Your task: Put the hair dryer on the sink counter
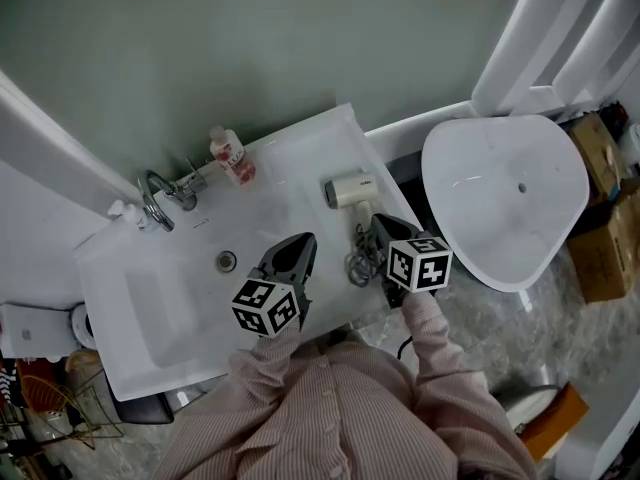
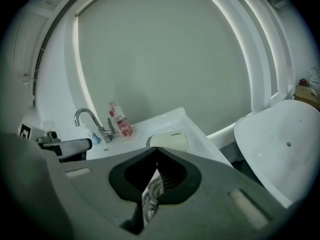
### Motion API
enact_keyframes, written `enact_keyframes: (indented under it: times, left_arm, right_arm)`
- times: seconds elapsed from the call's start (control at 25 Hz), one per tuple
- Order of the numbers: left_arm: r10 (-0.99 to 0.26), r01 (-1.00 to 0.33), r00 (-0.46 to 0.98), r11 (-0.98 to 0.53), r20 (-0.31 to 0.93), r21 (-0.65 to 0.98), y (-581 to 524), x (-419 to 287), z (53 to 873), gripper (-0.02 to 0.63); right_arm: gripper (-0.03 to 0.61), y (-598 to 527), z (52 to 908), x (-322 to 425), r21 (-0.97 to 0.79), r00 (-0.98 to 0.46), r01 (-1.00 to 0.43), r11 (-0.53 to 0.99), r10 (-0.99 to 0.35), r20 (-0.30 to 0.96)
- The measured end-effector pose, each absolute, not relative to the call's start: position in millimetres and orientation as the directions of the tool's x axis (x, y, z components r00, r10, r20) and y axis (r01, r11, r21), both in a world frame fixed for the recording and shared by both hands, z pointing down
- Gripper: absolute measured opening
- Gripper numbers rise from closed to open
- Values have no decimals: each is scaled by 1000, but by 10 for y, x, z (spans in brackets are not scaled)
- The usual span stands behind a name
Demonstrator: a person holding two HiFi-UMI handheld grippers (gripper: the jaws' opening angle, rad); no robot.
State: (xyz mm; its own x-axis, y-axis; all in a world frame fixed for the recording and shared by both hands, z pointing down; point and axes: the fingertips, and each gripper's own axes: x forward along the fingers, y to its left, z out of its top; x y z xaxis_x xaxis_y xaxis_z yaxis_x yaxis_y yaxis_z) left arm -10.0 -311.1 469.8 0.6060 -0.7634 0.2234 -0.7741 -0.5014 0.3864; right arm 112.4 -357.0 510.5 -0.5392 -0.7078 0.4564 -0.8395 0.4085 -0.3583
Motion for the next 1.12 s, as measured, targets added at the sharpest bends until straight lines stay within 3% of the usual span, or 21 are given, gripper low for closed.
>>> enact_keyframes:
  times: [0.56,1.12]
  left_arm:
    - [-792,-790,594,-542,140,288,-2828,-220,4364,2]
    - [-832,-821,548,-515,85,247,-2753,-470,4131,2]
  right_arm:
    - [6,-3149,4526,1167,-374,-587,-787,491,-783,207]
    - [5,-2941,4025,1199,-339,-572,-785,519,-817,75]
